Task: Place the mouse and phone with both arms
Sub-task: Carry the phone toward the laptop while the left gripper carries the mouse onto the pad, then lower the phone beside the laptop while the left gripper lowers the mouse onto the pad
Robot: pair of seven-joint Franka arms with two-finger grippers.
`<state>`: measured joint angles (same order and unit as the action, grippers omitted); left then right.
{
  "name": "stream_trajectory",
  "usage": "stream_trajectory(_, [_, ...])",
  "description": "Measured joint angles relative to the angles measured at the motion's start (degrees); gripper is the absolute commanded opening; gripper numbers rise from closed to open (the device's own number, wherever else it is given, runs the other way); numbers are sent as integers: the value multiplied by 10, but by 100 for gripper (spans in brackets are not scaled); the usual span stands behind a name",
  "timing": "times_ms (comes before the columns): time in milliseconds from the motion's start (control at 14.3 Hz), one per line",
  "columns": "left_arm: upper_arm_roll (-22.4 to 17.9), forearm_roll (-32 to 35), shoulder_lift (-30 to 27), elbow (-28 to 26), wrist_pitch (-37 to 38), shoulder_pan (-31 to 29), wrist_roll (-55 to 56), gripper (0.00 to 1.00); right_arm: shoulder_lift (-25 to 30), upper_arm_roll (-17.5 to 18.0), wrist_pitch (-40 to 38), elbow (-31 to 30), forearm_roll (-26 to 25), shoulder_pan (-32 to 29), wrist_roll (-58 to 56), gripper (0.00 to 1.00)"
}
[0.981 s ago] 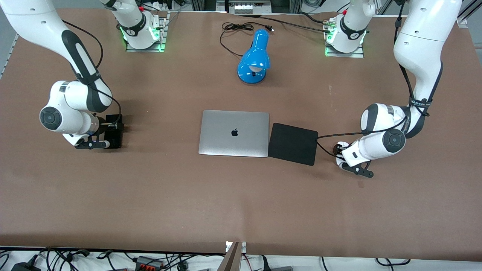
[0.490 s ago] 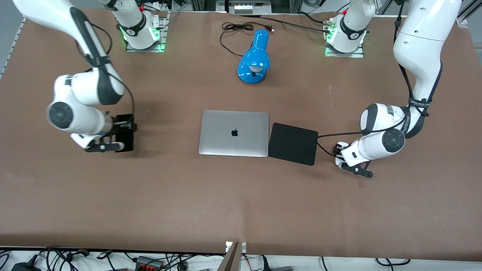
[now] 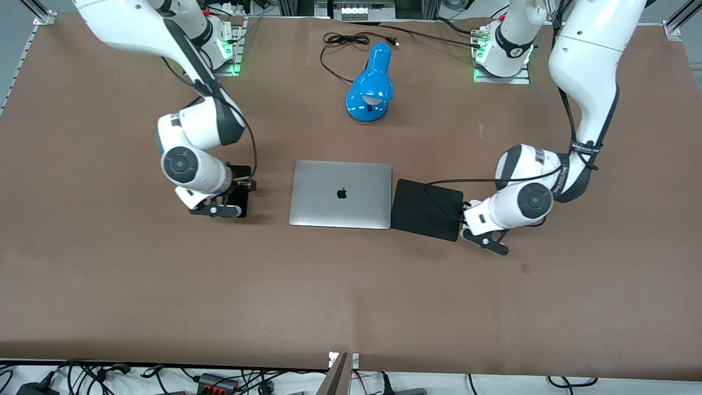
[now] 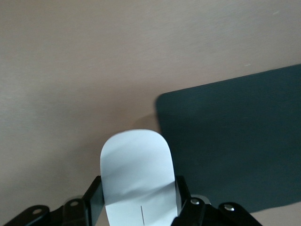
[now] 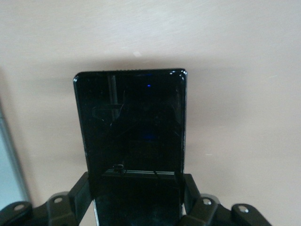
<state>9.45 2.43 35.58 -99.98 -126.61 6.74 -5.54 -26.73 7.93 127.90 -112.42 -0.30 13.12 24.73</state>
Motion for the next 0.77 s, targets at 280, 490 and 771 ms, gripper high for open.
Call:
stream_trajectory(280, [1,0,0,23,29,52,99,54,-22,0,35,0,11,38,46,26])
stream_trajectory(490, [2,0,9,23,30,88,166,54,-47,0,53,0,13,49,66,26])
stream_trajectory(771, [2,0,26,25,28,101,180,55,-61,0,59,0,13,52,93,26])
